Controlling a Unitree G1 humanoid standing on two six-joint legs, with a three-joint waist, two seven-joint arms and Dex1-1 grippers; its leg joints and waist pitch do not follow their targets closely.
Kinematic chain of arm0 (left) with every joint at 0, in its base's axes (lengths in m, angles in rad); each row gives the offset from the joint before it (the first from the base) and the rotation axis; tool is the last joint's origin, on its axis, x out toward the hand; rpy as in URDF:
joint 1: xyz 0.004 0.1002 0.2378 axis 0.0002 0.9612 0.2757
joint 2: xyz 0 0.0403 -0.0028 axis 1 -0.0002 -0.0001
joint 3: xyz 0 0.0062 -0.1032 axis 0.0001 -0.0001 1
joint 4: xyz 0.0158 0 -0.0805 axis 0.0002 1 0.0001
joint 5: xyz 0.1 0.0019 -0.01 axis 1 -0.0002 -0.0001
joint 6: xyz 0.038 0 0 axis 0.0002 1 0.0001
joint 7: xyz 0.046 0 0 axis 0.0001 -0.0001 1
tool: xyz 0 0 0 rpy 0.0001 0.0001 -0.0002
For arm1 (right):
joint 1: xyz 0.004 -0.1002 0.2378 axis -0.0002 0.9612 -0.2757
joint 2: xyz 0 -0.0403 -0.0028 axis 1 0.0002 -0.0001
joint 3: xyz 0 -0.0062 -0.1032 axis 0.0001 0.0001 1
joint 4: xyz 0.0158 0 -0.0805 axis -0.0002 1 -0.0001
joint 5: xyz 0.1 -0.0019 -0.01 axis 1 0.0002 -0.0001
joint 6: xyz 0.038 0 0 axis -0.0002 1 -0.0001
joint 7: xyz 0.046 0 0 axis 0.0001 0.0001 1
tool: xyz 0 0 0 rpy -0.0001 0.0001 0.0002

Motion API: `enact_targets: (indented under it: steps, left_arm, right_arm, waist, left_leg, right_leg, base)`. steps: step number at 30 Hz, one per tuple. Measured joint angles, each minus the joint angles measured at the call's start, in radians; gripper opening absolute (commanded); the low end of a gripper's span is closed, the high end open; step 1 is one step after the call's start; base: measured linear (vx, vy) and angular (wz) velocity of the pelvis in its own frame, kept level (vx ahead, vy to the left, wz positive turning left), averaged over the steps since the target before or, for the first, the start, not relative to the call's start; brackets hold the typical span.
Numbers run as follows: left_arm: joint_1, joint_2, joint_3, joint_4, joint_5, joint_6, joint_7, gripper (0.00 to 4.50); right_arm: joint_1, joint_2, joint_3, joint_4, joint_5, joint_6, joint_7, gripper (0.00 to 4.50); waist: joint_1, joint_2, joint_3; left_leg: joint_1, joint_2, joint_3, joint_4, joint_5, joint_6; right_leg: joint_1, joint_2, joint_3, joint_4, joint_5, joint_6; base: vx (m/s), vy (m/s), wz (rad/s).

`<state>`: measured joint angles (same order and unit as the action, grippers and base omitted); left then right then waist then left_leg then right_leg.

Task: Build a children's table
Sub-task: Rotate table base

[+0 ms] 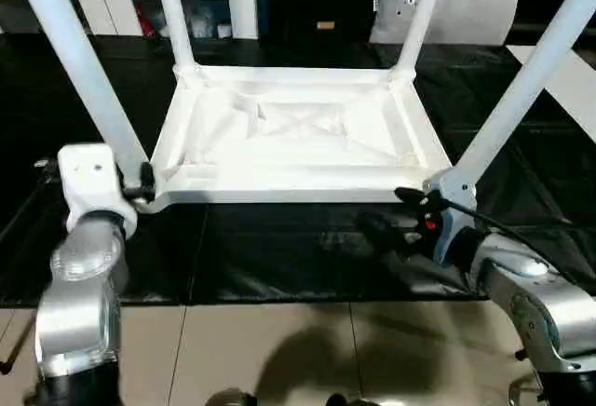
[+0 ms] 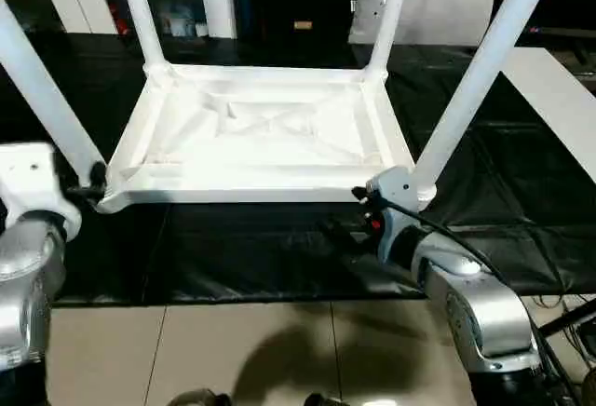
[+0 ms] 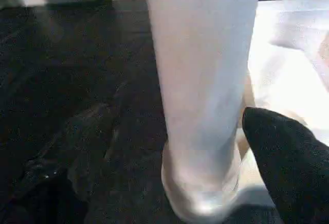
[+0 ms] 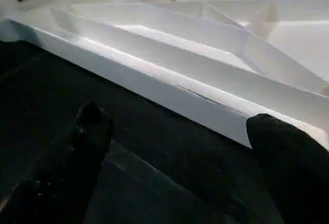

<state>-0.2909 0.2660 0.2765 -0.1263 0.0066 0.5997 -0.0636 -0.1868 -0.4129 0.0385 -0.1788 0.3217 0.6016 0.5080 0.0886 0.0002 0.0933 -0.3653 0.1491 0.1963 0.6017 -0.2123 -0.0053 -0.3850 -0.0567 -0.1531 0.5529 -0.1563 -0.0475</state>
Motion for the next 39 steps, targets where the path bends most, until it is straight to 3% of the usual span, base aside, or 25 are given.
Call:
enact_targets:
  steps: [3,8,14,21,31,35,39]
  left_arm:
    - [-0.025,0.021,0.001,0.058,-0.014,-0.027,-0.041,4.39]
    - [-0.070,0.069,0.000,0.206,-0.083,-0.100,-0.186,4.39]
    - [-0.104,0.159,-0.014,0.322,-0.145,-0.170,-0.424,4.39]
    - [-0.108,0.194,-0.074,0.358,-0.238,-0.185,-0.681,4.39]
    - [-0.129,0.191,-0.163,0.356,-0.347,-0.140,-0.915,4.39]
    - [-0.122,0.196,-0.207,0.246,-0.416,-0.077,-1.000,4.39]
    - [-0.093,0.216,-0.270,0.142,-0.470,-0.006,-1.071,4.39]
  right_arm:
    - [-0.001,-0.001,0.010,0.008,-0.021,0.005,-0.010,4.50]
    - [-0.022,-0.013,0.016,0.048,-0.008,0.094,-0.003,4.50]
    - [-0.089,0.000,0.039,0.158,-0.053,0.064,-0.009,4.50]
    - [-0.162,0.000,0.051,0.274,-0.082,0.045,-0.010,4.50]
    - [-0.230,0.020,0.053,0.482,-0.130,-0.054,-0.013,4.50]
    - [-0.283,0.053,0.052,0.588,-0.146,-0.128,-0.033,4.50]
    - [-0.344,0.080,0.043,0.702,-0.164,-0.197,-0.046,4.50]
  waist:
    - [0.000,0.000,0.000]
    - [0.000,-0.006,0.001]
    - [0.004,-0.009,0.001]
    - [0.028,-0.013,0.001]
    - [0.018,-0.018,0.003]
    - [0.015,-0.020,0.004]
    - [-0.003,-0.022,0.006]
  left_leg:
    - [0.000,0.000,0.000,0.001,-0.002,-0.003]
    - [0.000,0.000,0.000,0.001,-0.001,-0.003]
    - [0.000,-0.001,0.001,0.001,-0.001,-0.003]
    - [0.001,-0.002,0.003,0.002,-0.001,-0.003]
    - [0.004,-0.002,0.004,0.001,0.002,-0.006]
    - [0.007,-0.002,0.004,0.001,0.002,-0.006]
    - [0.009,-0.002,0.006,0.001,0.002,-0.008]
  right_leg:
    - [0.000,-0.001,0.001,0.001,0.000,0.000]
    - [0.000,-0.001,0.001,0.002,0.000,0.000]
    - [-0.001,-0.002,0.001,0.005,-0.001,0.000]
    - [-0.001,-0.005,0.002,0.008,-0.001,-0.001]
    - [-0.002,-0.005,0.003,0.013,-0.002,-0.003]
    - [-0.002,-0.005,0.005,0.017,-0.004,-0.005]
    - [-0.003,-0.005,0.007,0.023,-0.006,-0.008]
  base:
    - [0.000,0.000,0.00]
    - [0.000,0.000,0.00]
    - [0.000,0.000,0.00]
    - [0.000,0.000,0.00]
    - [0.000,0.000,0.00]
    - [0.000,0.000,0.00]
    - [0.000,0.000,0.00]
